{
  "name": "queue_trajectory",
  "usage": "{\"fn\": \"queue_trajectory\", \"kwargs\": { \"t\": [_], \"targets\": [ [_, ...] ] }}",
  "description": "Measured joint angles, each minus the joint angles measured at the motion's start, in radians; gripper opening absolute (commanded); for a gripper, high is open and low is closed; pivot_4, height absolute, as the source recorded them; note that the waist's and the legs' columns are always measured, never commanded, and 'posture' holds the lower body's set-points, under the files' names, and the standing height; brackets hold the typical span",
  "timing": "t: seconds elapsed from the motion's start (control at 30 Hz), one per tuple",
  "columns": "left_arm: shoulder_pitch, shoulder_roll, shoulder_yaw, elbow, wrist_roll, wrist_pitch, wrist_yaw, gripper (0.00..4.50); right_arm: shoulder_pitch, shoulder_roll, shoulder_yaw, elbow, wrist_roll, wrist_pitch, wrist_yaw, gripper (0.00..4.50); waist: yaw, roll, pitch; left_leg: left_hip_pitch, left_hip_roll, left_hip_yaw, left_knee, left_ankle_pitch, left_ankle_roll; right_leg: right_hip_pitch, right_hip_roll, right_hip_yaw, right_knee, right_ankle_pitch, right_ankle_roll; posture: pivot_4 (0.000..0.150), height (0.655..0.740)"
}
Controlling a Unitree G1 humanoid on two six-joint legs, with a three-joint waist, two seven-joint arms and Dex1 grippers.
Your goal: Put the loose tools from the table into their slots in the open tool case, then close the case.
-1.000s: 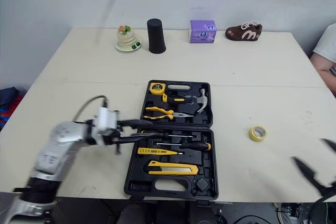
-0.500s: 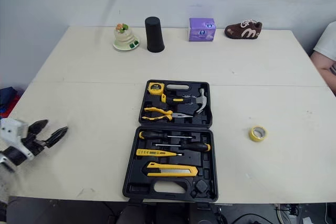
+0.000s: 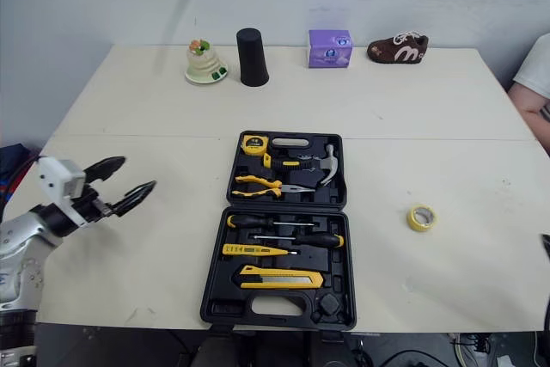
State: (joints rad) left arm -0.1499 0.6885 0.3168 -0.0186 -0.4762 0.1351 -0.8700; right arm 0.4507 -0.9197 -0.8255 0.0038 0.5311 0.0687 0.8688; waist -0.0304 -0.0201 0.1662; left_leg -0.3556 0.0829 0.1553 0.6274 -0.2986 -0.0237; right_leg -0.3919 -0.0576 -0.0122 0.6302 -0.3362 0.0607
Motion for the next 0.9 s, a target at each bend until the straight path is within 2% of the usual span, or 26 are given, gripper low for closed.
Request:
{"fn": "queue_trajectory", "kwargs": {
  "t": [0.17, 0.3, 0.4, 0.5, 0.73, 0.9],
  "targets": [
    [-0.051, 0.001, -0.122, -0.14, -0.039, 0.073, -0.096, 4.44, -0.019, -0.166, 0.058, -0.264, 0.118, 0.322, 0.06, 4.5, 0.003, -0.001, 0.001, -0.002, 0.0, 0.0, 0.001, 0.0, 0.001, -0.001, 0.0, 0.001, -0.002, 0.0, 0.002, 0.15, 0.74],
    [-0.089, 0.016, -0.236, -0.255, -0.035, 0.128, -0.144, 4.44, -0.059, -0.288, 0.131, -0.36, 0.128, 0.466, 0.121, 4.5, 0.003, -0.004, 0.003, -0.004, -0.001, 0.0, 0.002, -0.001, 0.002, -0.001, 0.001, 0.002, -0.003, 0.001, 0.003, 0.15, 0.74],
    [-0.118, -0.004, -0.283, -0.326, -0.067, 0.193, -0.145, 4.44, -0.105, -0.344, 0.216, -0.352, 0.102, 0.505, 0.157, 4.5, 0.004, -0.005, 0.003, -0.005, -0.001, 0.0, 0.004, -0.002, 0.004, -0.001, 0.0, 0.002, -0.003, 0.001, 0.004, 0.15, 0.74],
    [-0.148, -0.052, -0.334, -0.391, -0.087, 0.223, -0.13, 4.44, -0.184, -0.429, 0.385, -0.33, 0.038, 0.511, 0.2, 4.5, 0.003, -0.006, 0.004, -0.006, -0.001, 0.001, 0.007, -0.002, 0.004, -0.001, 0.0, 0.003, -0.003, 0.001, 0.005, 0.15, 0.74],
    [-0.107, -0.048, -0.349, -0.412, -0.083, 0.232, -0.127, 4.44, -0.431, -0.429, 0.664, -0.21, -0.083, 0.501, 0.228, 4.5, -0.001, -0.004, 0.005, -0.006, 0.0, 0.003, 0.011, -0.001, 0.004, -0.003, 0.003, 0.005, -0.001, 0.001, 0.005, 0.15, 0.74],
    [-0.075, -0.053, -0.36, -0.463, -0.084, 0.232, -0.122, 4.44, -0.536, -0.404, 0.776, -0.154, -0.151, 0.494, 0.257, 4.5, 0.001, -0.004, 0.005, -0.006, 0.001, 0.004, 0.013, -0.002, 0.004, -0.003, 0.002, 0.006, -0.001, 0.001, 0.005, 0.15, 0.74]
  ]
}}
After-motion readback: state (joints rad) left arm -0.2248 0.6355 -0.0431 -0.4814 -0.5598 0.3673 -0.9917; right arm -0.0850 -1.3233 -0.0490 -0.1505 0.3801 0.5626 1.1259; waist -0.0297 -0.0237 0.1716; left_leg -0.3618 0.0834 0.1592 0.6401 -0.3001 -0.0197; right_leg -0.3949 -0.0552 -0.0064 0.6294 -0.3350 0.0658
